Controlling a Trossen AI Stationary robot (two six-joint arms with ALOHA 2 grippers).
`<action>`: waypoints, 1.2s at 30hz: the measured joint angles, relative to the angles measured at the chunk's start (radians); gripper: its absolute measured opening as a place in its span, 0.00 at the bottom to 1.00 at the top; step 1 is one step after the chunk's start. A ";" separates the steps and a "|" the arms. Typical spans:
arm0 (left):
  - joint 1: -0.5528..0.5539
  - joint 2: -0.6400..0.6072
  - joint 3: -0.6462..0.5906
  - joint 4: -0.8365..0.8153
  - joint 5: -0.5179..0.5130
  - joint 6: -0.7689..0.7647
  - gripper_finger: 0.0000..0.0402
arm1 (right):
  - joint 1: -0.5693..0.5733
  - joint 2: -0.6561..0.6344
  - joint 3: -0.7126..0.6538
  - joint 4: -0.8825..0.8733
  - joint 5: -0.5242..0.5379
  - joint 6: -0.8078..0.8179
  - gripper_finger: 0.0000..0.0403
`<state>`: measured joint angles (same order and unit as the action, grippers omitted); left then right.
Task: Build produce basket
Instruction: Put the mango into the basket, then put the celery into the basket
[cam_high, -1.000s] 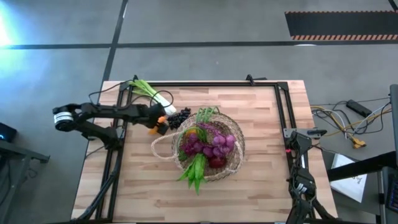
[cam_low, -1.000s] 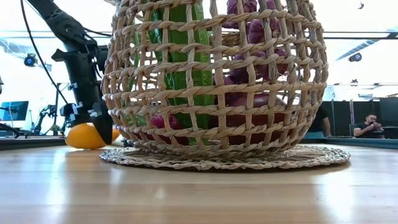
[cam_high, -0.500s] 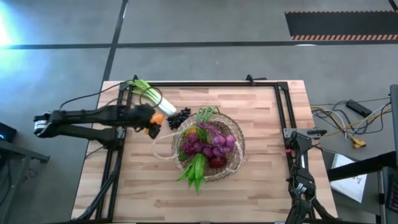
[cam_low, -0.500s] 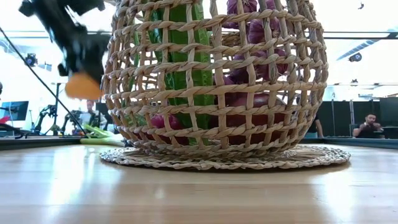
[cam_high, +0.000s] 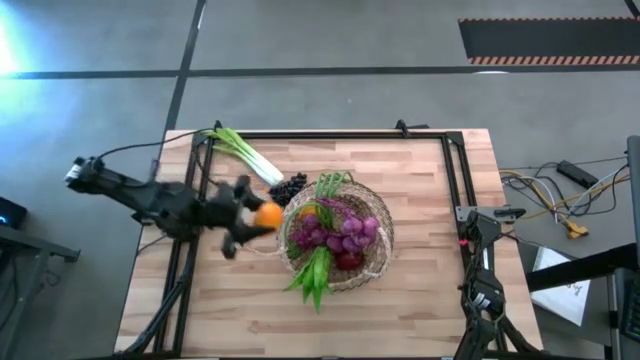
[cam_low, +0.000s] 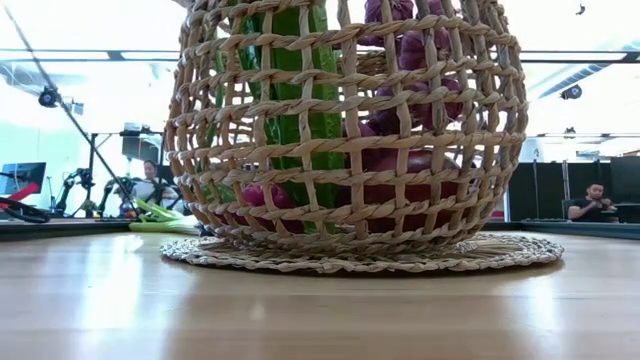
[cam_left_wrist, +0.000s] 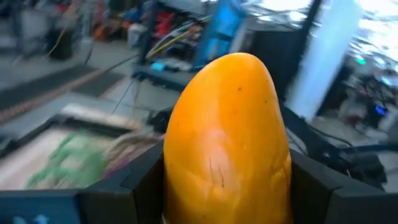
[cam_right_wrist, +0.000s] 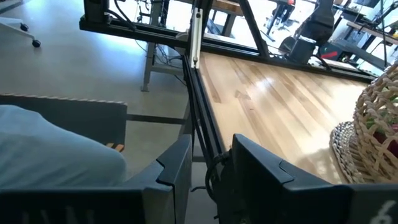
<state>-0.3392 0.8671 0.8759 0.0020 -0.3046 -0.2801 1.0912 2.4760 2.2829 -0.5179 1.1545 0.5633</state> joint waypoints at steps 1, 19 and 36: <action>-0.016 0.038 0.014 0.034 0.001 0.041 0.55 | -0.001 0.000 0.000 0.000 0.000 0.000 0.27; -0.018 0.721 0.391 0.028 -0.154 0.530 0.60 | 0.001 0.000 0.000 0.001 -0.002 0.020 0.27; 0.081 0.769 0.397 -0.097 -0.016 0.437 0.75 | 0.004 0.000 0.000 0.002 -0.004 0.020 0.27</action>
<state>-0.2578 1.6362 1.2725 -0.0949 -0.3204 0.1564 1.0954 2.4760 2.2829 -0.5163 1.1503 0.5835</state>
